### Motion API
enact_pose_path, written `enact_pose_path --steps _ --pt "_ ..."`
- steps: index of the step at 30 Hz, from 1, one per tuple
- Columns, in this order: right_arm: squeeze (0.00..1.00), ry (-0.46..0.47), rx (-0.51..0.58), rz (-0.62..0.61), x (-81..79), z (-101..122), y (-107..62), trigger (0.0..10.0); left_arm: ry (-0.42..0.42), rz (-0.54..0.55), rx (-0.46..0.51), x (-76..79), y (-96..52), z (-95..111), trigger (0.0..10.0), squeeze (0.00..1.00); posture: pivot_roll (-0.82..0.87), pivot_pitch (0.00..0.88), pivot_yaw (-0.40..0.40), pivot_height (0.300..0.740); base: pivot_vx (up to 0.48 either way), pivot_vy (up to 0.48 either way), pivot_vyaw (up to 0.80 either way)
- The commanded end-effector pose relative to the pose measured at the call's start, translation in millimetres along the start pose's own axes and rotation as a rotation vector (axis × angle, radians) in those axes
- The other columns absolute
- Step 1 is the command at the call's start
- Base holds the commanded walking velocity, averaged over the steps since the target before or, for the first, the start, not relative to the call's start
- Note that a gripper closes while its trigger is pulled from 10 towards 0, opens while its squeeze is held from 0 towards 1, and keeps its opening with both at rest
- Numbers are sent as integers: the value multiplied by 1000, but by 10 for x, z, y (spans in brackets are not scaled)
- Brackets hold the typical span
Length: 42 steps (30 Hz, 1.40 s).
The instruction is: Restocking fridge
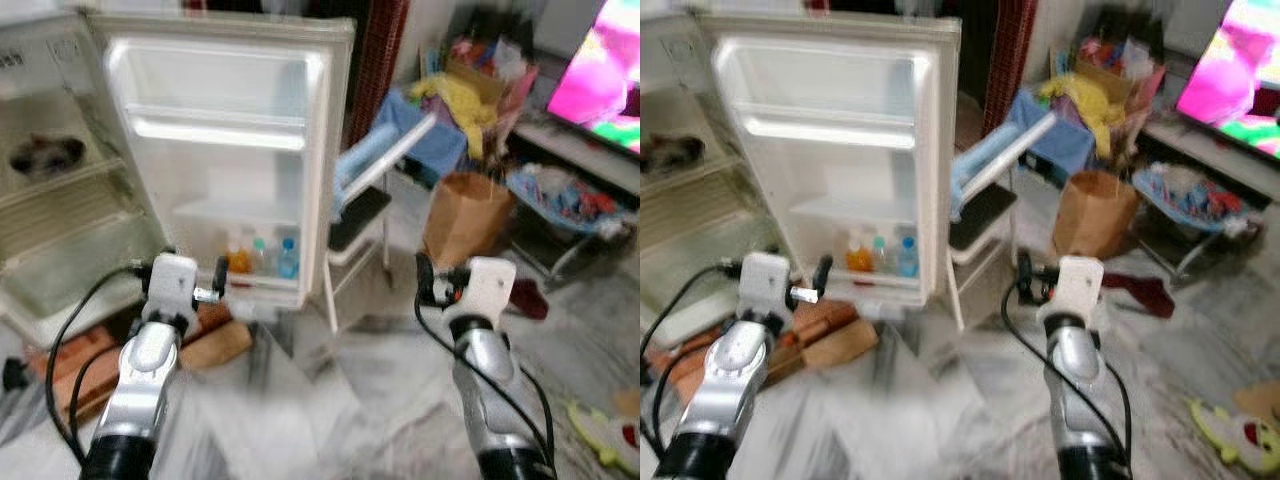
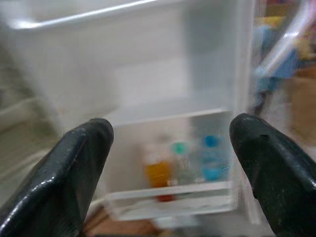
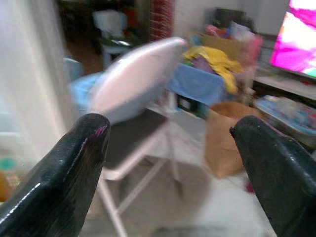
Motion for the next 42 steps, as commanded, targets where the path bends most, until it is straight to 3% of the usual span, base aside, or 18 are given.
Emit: enact_pose_path --steps 1,7,12,21,30,42 --pt "0 23 22 21 -108 67 42 10000 30 27 11 -133 18 41 10000 0 -50 0 -43 740 480 0 0" --pt "0 26 42 73 -172 117 59 10000 25 40 10 -142 32 49 10000 0 -46 0 -44 740 480 0 0" --pt "0 10 46 95 -190 131 67 10000 20 46 14 -130 27 51 10000 0 -46 0 -44 740 480 0 756" --pt "0 24 47 122 -213 140 90 10000 -12 34 -23 -20 -83 -37 10000 0 -29 0 -48 740 0 0 725" --pt "0 19 24 160 -271 88 102 10000 43 -12 -24 34 -142 -56 10000 0 -15 0 -52 740 0 0 535" --pt "0 38 17 200 -318 87 137 10000 44 -11 -32 42 -166 -56 10000 0 -9 0 -49 740 0 -427 103"
Point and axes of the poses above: a point about 5 cm out from each wrist's last joint towards the gripper, its own y axis pointing out of the wrist towards the gripper, its own z axis along the axis of the wrist's last joint, x = y × z, the point moved 3 cm from there along y, pointing out of the wrist towards the gripper
